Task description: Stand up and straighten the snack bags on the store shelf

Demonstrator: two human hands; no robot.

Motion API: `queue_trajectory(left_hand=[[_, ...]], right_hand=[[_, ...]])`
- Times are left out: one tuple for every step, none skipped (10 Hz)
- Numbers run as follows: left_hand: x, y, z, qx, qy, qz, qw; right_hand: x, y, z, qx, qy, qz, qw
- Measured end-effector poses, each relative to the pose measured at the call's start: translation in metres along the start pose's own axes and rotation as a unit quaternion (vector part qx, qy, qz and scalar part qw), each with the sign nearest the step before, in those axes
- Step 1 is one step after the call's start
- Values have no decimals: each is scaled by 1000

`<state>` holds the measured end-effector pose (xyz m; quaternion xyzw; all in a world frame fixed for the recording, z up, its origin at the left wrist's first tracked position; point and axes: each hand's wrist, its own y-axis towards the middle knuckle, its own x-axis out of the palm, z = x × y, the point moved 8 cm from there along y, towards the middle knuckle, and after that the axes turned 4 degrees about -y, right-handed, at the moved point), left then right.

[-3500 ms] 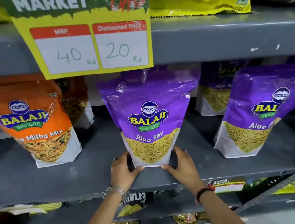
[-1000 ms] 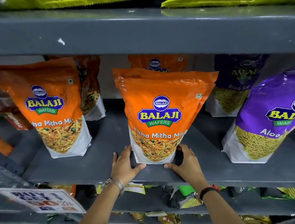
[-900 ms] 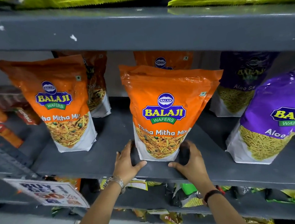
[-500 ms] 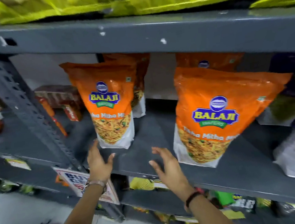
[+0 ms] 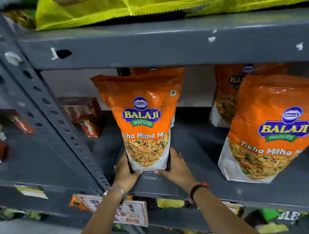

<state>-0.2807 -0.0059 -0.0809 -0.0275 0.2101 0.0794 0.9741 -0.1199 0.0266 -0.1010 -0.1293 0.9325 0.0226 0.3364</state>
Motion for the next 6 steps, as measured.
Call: queue_trajectory(left_hand=[[-2, -6, 1, 36, 16, 9, 999], [-1, -13, -1, 33, 22, 13, 999], [-1, -11, -16, 19, 45, 21, 999], [-2, -7, -27, -18, 62, 27, 998], [1, -4, -33, -15, 81, 28, 996], [-2, -11, -33, -24, 39, 48, 998]], right_hand=[[4, -11, -3, -9, -6, 22, 1000], [5, -18, -5, -14, -4, 34, 999], [3, -20, -5, -21, 1, 50, 999], [1, -24, -8, -10, -9, 56, 998], [2, -24, -9, -15, -26, 65, 997], [0, -29, -7, 18, 6, 59, 998]])
